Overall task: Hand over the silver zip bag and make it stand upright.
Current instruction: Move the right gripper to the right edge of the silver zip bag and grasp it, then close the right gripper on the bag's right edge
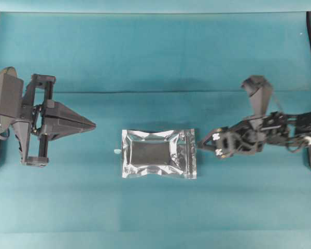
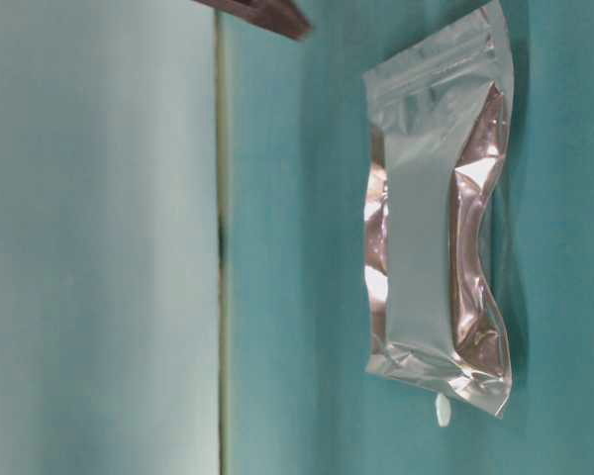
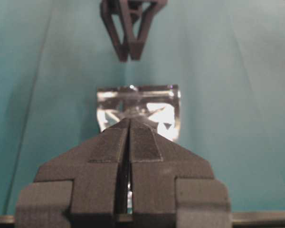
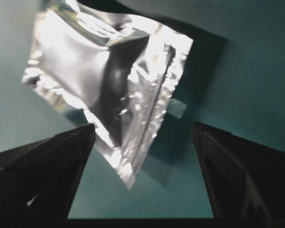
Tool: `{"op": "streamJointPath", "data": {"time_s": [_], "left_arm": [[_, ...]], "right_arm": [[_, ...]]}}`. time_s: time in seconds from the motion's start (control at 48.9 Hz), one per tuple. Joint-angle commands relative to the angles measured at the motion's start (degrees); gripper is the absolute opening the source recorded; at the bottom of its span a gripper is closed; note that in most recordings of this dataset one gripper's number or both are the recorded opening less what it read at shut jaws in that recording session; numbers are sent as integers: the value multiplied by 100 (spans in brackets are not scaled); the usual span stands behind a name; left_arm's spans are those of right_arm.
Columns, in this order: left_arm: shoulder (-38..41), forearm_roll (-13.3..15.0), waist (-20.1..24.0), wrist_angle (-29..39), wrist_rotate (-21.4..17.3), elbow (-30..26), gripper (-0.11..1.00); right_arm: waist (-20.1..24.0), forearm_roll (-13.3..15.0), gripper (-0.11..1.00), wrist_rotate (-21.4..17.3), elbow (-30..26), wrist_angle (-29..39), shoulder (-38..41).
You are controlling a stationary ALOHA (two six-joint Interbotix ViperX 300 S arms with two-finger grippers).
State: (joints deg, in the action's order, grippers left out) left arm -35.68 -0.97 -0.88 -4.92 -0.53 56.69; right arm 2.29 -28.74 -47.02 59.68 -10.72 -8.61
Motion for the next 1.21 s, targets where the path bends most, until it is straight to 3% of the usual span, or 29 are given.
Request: {"op": "streamJointPath", "data": {"time_s": [0.0,0.45,0.982,1.186], "left_arm": [[0,-9,0,-18,9,-114,-8],[53,-9,0,141,44,-114,-8],[53,-9,141,132,35,-79,-8],[53,-9,149,132,35,-70,-8]], "right_arm": [[79,-26,98,-53,-141,-158,193],[360,-352,97,-53,-694,-914,1380],[360,-352,97,-44,-738,-1274,1652],[352,-352,88,-26,-721,-1239,1661]]}}
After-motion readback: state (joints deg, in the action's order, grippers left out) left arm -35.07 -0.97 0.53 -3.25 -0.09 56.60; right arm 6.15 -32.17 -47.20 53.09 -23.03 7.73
